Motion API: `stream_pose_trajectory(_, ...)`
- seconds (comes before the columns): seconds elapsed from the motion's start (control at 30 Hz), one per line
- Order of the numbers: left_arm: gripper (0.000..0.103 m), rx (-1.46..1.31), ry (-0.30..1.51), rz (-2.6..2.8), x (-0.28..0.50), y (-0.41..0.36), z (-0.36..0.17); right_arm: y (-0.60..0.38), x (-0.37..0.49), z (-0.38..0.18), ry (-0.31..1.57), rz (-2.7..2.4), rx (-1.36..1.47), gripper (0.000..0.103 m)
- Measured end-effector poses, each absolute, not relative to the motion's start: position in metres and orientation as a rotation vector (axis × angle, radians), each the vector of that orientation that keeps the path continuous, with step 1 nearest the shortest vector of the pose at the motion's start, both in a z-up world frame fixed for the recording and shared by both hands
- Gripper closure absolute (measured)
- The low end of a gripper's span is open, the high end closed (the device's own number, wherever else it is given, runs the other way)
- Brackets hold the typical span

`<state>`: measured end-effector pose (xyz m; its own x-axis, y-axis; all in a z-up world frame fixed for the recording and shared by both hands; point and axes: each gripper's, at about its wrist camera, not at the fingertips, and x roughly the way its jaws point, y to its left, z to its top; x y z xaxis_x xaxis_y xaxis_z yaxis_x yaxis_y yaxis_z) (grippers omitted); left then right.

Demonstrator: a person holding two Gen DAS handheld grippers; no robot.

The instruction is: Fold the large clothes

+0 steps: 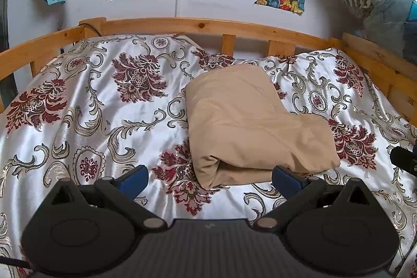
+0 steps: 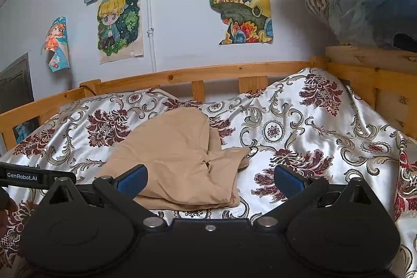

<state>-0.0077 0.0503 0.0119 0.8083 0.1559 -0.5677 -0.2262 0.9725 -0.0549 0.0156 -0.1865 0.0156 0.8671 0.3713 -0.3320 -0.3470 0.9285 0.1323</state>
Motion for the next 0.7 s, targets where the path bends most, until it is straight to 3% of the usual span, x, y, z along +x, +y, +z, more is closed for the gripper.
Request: stream_pose_trajectory(0.7, 0.001, -0.121, 0.595, 0.206, -0.008, 0.0497, 0.0119, -0.1883, 0.0156, 0.0157, 0.36, 0.384, 0.077, 0.001)
